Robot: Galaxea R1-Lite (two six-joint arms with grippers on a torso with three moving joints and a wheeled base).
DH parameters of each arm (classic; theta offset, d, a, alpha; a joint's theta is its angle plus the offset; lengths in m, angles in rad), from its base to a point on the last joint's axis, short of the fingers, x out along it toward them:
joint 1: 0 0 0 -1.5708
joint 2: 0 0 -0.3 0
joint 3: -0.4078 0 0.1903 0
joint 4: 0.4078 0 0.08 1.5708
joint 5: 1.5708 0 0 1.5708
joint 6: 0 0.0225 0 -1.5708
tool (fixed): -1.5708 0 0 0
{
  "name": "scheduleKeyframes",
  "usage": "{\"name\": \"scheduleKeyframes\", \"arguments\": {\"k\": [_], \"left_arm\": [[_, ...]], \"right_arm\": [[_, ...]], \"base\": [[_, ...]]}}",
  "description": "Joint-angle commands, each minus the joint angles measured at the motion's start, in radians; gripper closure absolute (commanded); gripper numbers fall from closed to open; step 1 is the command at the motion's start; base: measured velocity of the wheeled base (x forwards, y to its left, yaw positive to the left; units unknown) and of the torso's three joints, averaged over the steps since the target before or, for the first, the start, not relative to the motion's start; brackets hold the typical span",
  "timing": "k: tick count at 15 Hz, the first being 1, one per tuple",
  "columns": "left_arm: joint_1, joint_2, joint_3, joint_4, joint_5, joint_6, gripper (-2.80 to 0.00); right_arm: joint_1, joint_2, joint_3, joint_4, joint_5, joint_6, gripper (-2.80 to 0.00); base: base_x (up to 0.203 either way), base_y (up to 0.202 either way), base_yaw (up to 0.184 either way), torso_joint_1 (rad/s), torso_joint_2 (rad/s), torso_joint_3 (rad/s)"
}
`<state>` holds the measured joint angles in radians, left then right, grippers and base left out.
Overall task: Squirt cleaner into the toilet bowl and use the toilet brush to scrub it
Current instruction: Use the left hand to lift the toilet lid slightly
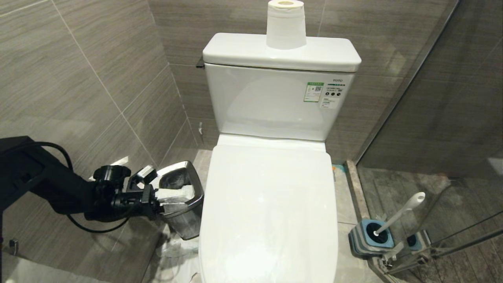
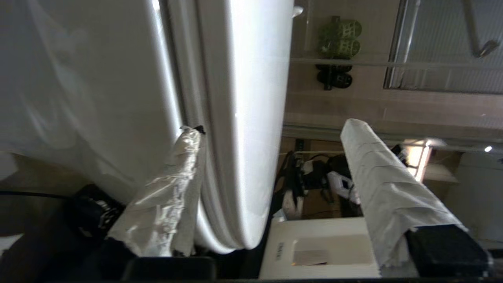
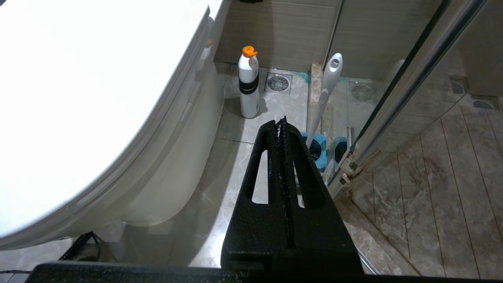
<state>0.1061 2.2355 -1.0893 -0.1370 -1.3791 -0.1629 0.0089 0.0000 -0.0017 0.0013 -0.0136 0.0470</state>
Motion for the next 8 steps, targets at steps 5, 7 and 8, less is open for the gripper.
{"name": "scheduleKeyframes", "arguments": {"k": [5, 7, 8], "left_arm": [[0.035, 0.015, 0.164, -0.038, -0.008, 0.103, -2.80], [0.033, 0.012, 0.232, -0.140, -0.007, 0.104, -2.80], [0.029, 0.000, 0.267, -0.176, -0.006, 0.104, -2.80]], "right_arm": [[0.002, 0.002, 0.000, 0.000, 0.000, 0.001, 0.00], [0.000, 0.002, 0.000, 0.000, -0.002, 0.001, 0.00], [0.000, 0.002, 0.000, 0.000, -0.001, 0.001, 0.00]], "base": [[0.000, 0.000, 0.000, 0.000, 0.00, 0.000], [0.000, 0.000, 0.000, 0.000, 0.00, 0.000], [0.000, 0.000, 0.000, 0.000, 0.00, 0.000]]}}
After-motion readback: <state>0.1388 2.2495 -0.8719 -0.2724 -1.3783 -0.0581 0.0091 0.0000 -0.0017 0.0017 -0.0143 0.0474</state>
